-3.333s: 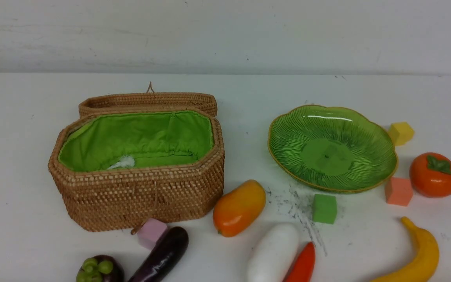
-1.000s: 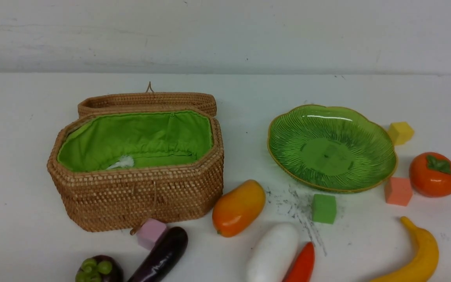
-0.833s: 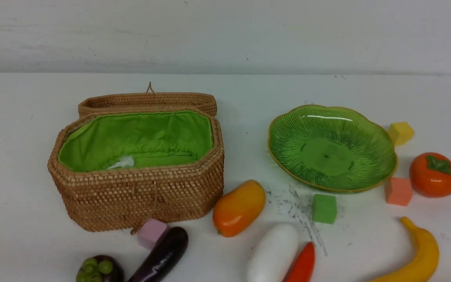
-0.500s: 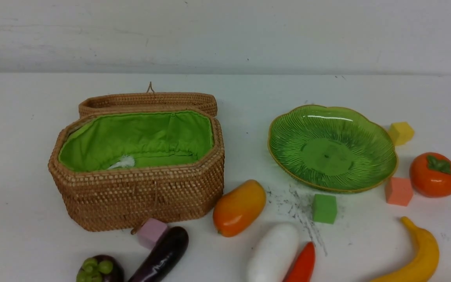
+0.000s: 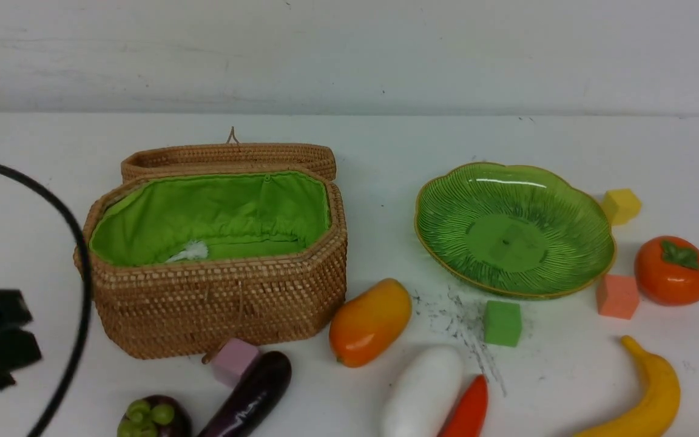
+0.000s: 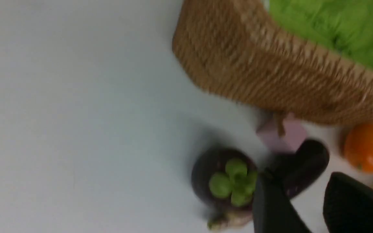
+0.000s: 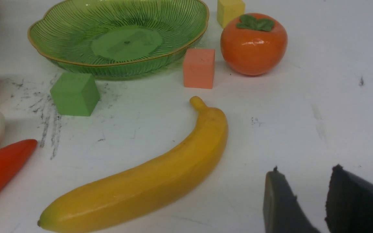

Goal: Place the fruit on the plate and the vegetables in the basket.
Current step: Use the left arm to grab an eggplant and put it into the left basket

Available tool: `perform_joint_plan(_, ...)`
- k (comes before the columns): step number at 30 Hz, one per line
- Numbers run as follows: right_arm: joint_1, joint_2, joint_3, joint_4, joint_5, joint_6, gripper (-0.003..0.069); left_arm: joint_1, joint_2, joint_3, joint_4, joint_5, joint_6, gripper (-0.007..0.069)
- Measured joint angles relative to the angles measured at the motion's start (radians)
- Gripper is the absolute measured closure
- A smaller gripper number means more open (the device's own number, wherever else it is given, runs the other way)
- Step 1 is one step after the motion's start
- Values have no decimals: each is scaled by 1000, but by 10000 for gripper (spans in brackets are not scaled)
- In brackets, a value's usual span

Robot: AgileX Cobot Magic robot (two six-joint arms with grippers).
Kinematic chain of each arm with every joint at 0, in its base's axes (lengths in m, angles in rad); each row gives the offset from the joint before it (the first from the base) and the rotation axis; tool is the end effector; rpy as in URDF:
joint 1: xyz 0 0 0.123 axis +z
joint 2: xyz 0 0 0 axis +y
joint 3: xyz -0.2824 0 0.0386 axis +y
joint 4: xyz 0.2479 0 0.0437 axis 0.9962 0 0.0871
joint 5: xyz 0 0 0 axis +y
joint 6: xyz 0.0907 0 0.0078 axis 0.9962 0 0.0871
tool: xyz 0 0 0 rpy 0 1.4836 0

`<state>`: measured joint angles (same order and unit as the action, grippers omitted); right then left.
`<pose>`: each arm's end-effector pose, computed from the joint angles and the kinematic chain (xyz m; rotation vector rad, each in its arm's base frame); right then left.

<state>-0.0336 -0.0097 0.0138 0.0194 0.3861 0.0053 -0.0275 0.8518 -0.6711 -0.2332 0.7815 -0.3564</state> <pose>0.0522 -0.0011 0.1743 0.0482 1.8731 -0.0003 0.1527 -0.0190 0.2911 -0.5326 2.4087 -0.4428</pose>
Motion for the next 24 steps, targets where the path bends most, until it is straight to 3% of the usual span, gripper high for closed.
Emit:
perform_joint_plan(5, 0, 0, 0, 0, 0, 0, 416, 0, 167, -86, -186, 172, 266, 386)
perform_joint_plan(10, 0, 0, 0, 0, 0, 0, 416, -12, 258, -173, -289, 225, 400, 361)
perform_joint_plan(13, 0, 0, 0, 0, 0, 0, 416, -137, 325, -255, -290, 272, 441, 303)
perform_joint_plan(17, 0, 0, 0, 0, 0, 0, 416, -326, 399, -331, -174, 270, 398, 223)
perform_joint_plan(24, 0, 0, 0, 0, 0, 0, 416, -490, 585, -360, 135, 183, 332, 153)
